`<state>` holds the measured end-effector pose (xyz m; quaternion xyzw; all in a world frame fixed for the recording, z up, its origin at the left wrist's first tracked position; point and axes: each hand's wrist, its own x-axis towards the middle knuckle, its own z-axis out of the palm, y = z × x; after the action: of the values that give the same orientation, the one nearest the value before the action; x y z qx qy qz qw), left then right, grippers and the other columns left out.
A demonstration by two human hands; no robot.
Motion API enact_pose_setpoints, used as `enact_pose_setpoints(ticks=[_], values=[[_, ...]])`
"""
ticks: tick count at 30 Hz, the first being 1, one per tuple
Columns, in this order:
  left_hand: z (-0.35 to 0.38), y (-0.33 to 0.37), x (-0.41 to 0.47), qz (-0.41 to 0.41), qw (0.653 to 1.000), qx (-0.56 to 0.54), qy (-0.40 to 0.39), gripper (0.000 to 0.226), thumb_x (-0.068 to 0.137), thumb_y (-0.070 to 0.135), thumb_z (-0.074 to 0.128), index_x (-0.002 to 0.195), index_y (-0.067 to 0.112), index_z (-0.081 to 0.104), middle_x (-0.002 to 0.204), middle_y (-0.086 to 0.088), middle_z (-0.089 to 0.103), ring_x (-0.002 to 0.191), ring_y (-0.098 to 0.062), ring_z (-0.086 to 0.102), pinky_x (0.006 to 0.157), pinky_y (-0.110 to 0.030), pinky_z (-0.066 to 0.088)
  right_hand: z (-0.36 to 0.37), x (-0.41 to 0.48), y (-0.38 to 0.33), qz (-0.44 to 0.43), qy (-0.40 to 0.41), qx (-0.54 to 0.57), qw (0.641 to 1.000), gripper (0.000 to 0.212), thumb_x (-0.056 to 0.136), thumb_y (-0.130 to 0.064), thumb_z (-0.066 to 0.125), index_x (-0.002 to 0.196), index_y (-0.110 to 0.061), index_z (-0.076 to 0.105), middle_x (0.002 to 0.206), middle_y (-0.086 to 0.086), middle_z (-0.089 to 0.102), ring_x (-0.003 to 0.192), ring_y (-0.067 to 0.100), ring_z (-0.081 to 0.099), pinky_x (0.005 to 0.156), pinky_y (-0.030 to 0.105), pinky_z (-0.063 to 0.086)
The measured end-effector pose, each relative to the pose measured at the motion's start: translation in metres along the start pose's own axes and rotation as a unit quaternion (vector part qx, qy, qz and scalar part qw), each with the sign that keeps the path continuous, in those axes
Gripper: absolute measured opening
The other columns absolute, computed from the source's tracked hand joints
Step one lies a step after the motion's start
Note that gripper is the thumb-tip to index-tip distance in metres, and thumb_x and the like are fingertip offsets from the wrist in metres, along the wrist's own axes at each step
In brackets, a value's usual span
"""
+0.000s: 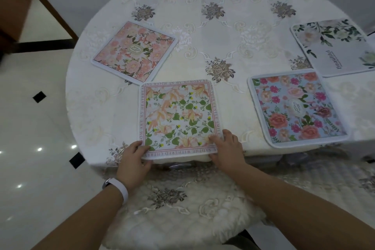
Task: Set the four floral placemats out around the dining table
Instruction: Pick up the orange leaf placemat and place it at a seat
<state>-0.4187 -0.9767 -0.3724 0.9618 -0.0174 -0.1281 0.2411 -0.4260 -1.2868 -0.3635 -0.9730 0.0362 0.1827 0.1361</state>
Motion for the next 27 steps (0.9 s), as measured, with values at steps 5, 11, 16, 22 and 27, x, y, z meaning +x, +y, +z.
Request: enact_pose_setpoints(ticks=[5,11,16,22,27], values=[[-0.001,0.027,-0.014,-0.057,0.998,-0.001,0.005,0.053,0.079,0.015,0.075,0.129,0.007,0.058,0.133,-0.016,0.050,0.123,-0.037,0.046,0.107,-0.050,0.039,-0.011,0.000,0.010,-0.060,-0.030,-0.047,0.997,0.056,0.082,-0.042,0.059,0.133,-0.030,0.038,0.134,0.013,0.035,0.116,0.030,0.040,0.093,0.041,0.042],[-0.018,0.051,-0.040,-0.108,0.988,-0.111,0.028,0.055,0.085,0.021,0.071,0.135,0.014,0.049,0.140,-0.007,0.038,0.127,-0.023,0.038,0.108,-0.038,0.035,-0.039,0.001,-0.008,-0.038,-0.021,-0.001,0.999,0.062,0.086,-0.051,0.054,0.139,-0.025,0.037,0.154,0.017,0.015,0.135,0.035,0.026,0.104,0.047,0.036],[-0.063,0.015,-0.060,-0.188,0.952,-0.207,0.126,0.046,0.089,0.015,0.066,0.132,0.014,0.050,0.137,-0.009,0.045,0.125,-0.023,0.045,0.101,-0.034,0.040,-0.056,-0.006,-0.076,-0.093,-0.014,0.050,0.994,0.060,0.090,-0.048,0.052,0.143,-0.020,0.040,0.157,0.013,0.019,0.141,0.033,0.022,0.112,0.047,0.029],[-0.137,-0.066,-0.098,-0.117,0.977,-0.047,0.171,0.050,0.086,0.039,0.066,0.130,0.017,0.055,0.141,-0.007,0.048,0.130,-0.028,0.041,0.107,-0.047,0.037,-0.065,-0.030,-0.198,-0.268,0.041,0.027,0.962,0.053,0.093,-0.045,0.050,0.139,-0.019,0.048,0.144,0.004,0.045,0.131,0.025,0.039,0.107,0.043,0.034],[-0.210,-0.166,-0.140,-0.066,0.973,0.069,0.209,0.066,0.081,0.060,0.045,0.129,0.017,0.057,0.144,-0.010,0.048,0.136,-0.034,0.037,0.108,-0.052,0.032,-0.054,-0.042,-0.324,-0.311,0.102,-0.034,0.944,0.053,0.090,-0.046,0.047,0.133,-0.016,0.055,0.136,0.007,0.054,0.124,0.030,0.047,0.101,0.045,0.039]])
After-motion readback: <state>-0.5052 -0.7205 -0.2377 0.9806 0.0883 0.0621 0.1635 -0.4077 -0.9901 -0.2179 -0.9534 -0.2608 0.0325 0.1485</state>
